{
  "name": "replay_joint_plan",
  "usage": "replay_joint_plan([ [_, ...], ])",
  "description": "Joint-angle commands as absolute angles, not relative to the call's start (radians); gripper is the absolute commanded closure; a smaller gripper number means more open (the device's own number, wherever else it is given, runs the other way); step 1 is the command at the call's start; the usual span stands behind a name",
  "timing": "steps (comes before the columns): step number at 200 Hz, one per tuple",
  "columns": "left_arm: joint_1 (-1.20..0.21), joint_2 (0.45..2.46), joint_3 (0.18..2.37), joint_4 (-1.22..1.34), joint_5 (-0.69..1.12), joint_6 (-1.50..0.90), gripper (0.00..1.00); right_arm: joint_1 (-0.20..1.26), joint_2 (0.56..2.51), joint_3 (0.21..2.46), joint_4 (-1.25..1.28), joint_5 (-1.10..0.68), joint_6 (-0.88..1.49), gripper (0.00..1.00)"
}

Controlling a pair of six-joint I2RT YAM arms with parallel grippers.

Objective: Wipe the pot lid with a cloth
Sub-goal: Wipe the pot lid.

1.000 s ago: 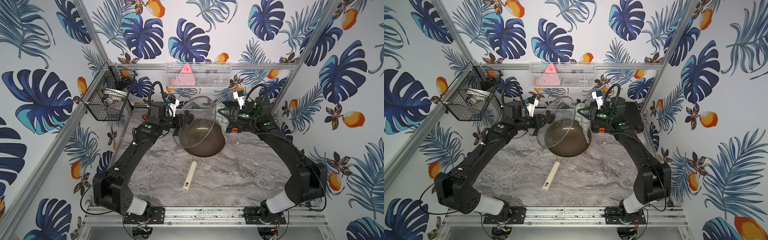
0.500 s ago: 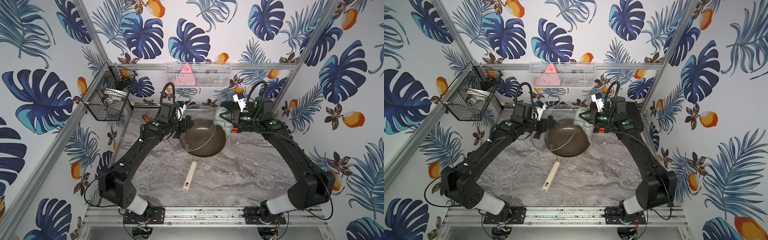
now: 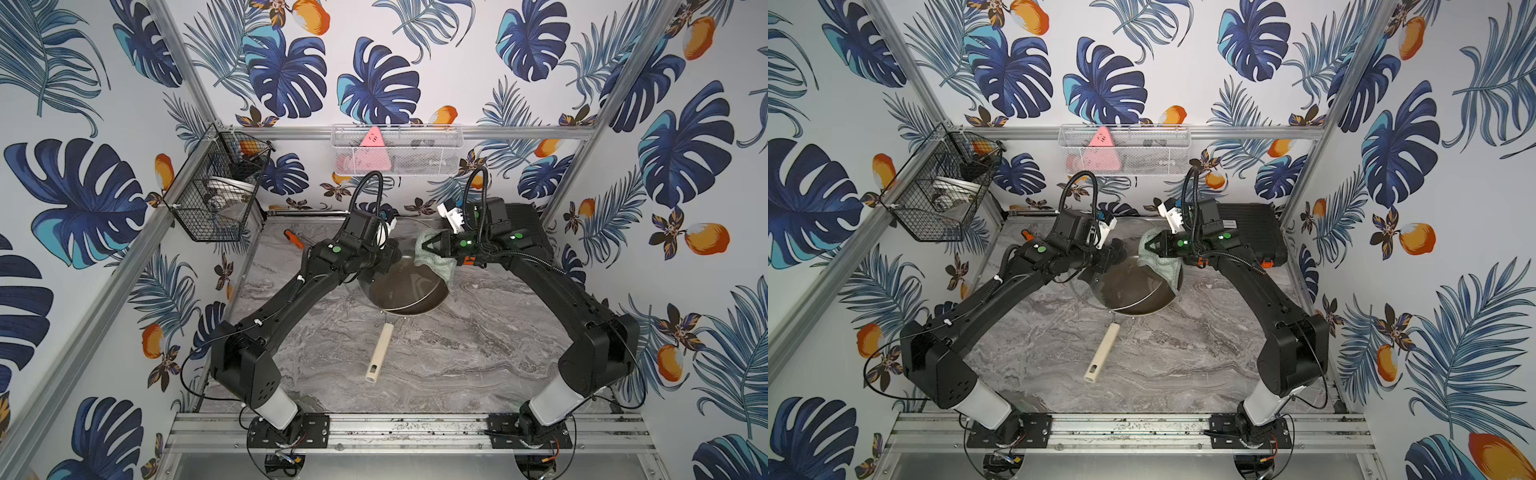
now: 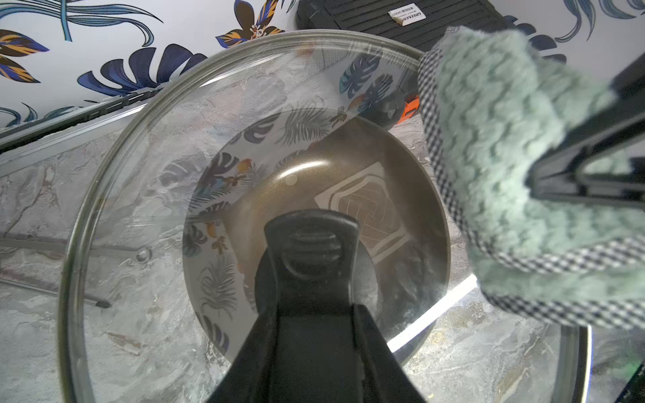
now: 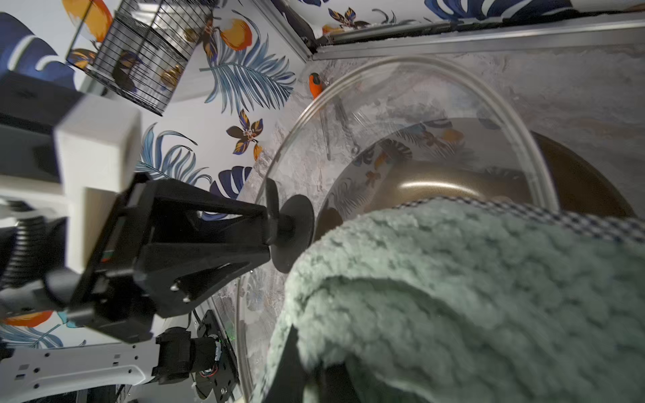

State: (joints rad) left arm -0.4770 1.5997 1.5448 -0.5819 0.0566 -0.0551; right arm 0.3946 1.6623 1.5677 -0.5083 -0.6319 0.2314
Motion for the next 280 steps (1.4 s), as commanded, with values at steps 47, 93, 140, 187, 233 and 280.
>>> replay_joint_plan([
  [47,-0.503,1.606,1.563,-0.467,0.021,-0.008,1.0,0.532,1.655,1.457,-0.477,-0.499,0.212,1.0],
  [93,-0.506,1.612,1.563,-0.445,0.023,-0.041,1.0,0.591,1.614,1.343,-0.373,-0.496,0.265,1.0],
  [140,-0.507,1.621,1.571,-0.442,0.008,-0.07,1.0,0.644,1.587,1.281,-0.295,-0.504,0.313,1.0],
  [187,-0.509,1.624,1.577,-0.44,0.005,-0.082,1.0,0.694,1.592,1.265,-0.244,-0.511,0.346,1.0],
  [233,-0.508,1.619,1.581,-0.444,0.0,-0.085,1.0,0.713,1.594,1.255,-0.216,-0.529,0.368,1.0],
  [280,-0.509,1.596,1.563,-0.439,0.003,-0.095,1.0,0.713,1.561,1.239,-0.212,-0.457,0.364,1.0],
])
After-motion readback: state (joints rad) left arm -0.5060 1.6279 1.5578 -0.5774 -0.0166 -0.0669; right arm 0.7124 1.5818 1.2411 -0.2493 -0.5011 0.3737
